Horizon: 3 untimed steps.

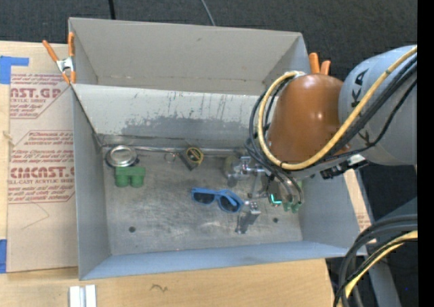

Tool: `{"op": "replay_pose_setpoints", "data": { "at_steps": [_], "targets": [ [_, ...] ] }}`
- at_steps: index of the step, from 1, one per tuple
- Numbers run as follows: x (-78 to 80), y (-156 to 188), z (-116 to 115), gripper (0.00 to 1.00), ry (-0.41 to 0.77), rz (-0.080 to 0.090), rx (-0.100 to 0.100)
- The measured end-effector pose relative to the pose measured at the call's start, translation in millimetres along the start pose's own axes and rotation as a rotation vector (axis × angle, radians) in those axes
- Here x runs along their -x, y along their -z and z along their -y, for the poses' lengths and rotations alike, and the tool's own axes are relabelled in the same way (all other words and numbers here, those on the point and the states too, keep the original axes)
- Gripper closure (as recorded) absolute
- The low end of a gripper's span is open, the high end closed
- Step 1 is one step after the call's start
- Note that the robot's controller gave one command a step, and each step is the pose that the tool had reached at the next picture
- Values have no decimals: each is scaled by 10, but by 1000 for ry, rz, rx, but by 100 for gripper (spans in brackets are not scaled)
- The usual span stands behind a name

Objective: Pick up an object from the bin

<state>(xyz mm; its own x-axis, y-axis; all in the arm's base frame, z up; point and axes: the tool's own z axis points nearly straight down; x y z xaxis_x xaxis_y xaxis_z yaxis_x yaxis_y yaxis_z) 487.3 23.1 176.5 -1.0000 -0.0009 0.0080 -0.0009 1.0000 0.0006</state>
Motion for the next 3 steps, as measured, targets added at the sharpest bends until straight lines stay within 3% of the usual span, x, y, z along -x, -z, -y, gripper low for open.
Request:
{"op": "replay_pose_setpoints", "data": {
  "at_steps": [1, 2, 3],
  "targets": [
    [376, -1032, -70, 0, 159, 17, 0],
    [364, -997, -66, 100, 158, 9, -1],
    [462, 502, -81, 100, 178, 18, -2]
  ]
}}
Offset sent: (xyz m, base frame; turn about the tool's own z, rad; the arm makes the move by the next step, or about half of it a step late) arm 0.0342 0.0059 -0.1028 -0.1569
